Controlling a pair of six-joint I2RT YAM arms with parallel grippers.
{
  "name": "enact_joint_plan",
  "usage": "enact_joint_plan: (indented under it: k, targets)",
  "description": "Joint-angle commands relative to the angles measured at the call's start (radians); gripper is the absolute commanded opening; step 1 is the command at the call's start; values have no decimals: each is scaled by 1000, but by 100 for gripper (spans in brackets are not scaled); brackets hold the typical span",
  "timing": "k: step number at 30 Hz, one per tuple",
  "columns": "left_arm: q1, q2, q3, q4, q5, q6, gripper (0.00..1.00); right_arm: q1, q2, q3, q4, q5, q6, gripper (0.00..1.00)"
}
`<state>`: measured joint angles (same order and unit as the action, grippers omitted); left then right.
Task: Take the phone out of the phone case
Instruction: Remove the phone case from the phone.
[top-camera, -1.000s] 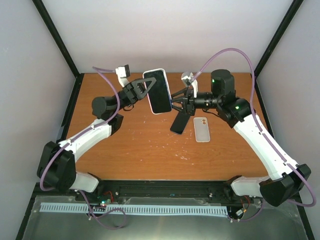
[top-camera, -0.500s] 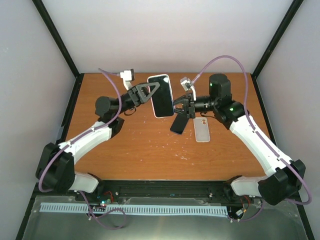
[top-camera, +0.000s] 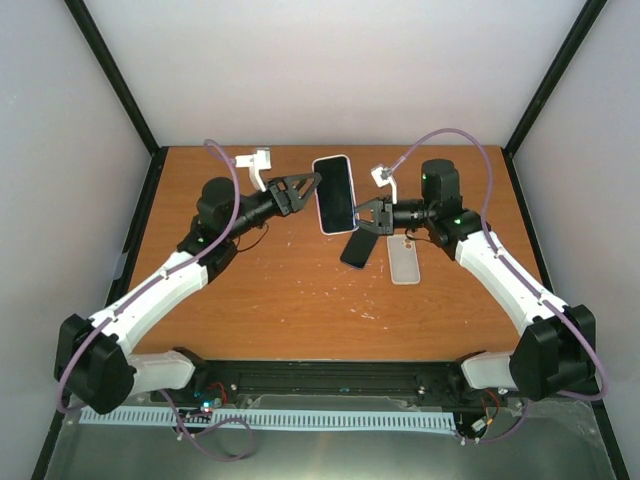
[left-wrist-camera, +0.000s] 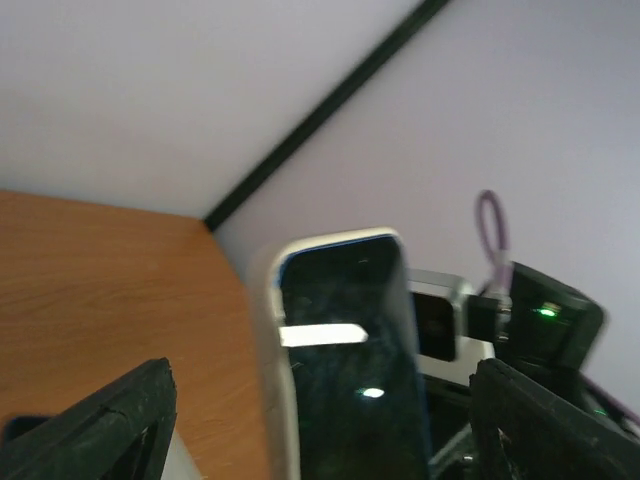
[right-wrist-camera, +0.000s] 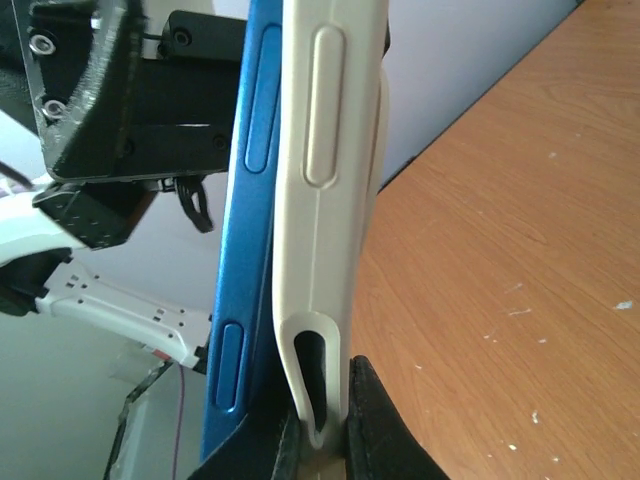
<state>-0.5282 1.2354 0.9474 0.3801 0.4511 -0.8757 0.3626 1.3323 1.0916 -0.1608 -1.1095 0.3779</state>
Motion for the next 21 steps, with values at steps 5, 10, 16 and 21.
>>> enact_joint_plan:
  k: [5,10,16,21]
  targets:
    - [-3,-85,-21,-336,-279,173,81,-12,-27,-16,-53,133,-137,3]
    - [-96,-58,-14,-425,-375,269,76,-12,-28,-56,-79,262,-165,3]
    - [-251,30,34,-474,-526,348,73,-11,-6,-115,-87,424,-153,3]
    - [-363,168,153,-532,-628,427,72,-10,43,-106,-128,452,-135,3]
